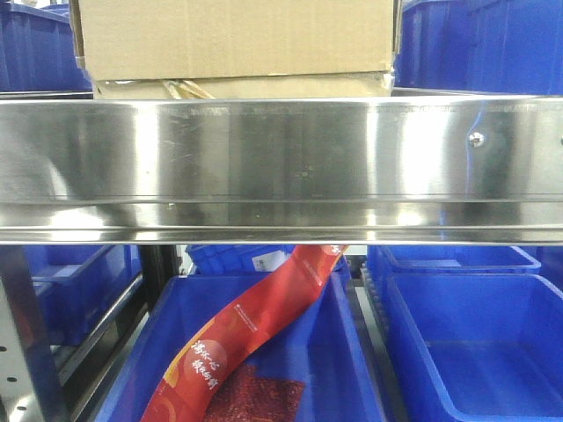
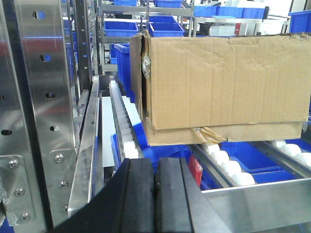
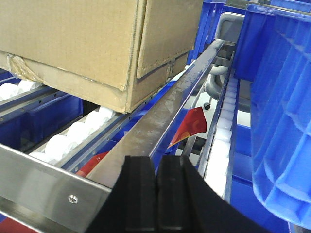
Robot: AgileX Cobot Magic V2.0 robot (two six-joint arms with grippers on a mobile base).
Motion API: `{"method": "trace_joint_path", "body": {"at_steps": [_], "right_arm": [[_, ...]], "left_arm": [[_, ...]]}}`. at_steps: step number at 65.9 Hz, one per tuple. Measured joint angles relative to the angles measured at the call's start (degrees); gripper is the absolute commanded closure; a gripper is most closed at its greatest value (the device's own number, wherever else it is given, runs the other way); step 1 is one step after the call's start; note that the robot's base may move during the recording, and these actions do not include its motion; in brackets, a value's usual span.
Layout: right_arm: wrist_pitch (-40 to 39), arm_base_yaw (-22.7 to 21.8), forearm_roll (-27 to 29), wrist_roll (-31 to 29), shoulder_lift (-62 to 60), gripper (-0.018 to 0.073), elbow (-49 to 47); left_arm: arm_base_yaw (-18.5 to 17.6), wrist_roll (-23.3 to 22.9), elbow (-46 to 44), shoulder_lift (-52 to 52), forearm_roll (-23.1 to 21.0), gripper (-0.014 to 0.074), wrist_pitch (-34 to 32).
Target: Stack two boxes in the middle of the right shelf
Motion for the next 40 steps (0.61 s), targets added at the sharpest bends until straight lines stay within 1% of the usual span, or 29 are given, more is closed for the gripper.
{"method": "trace_joint_path", "body": {"at_steps": [25,30,35,40], "right_arm": [[0.0,0.0,0.0,0.0,0.0,0.0721,0.0],[0.0,0.0,0.0,0.0,0.0,0.0721,0.0],[0.0,0.0,0.0,0.0,0.0,0.0721,0.0],[0.0,0.0,0.0,0.0,0.0,0.0721,0.0]], "left_arm": [[0.4,0.0,0.0,0.0,0.0,0.0708,0.0],[3.0,0.0,1.2,-1.1,0.0,0.0708,-0.8],[6.5,0.0,3.6,-3.6,0.0,0.0708,-2.0],[10.7,0.1,7.3,-7.3,-2.2,0.0708,-4.6]]}}
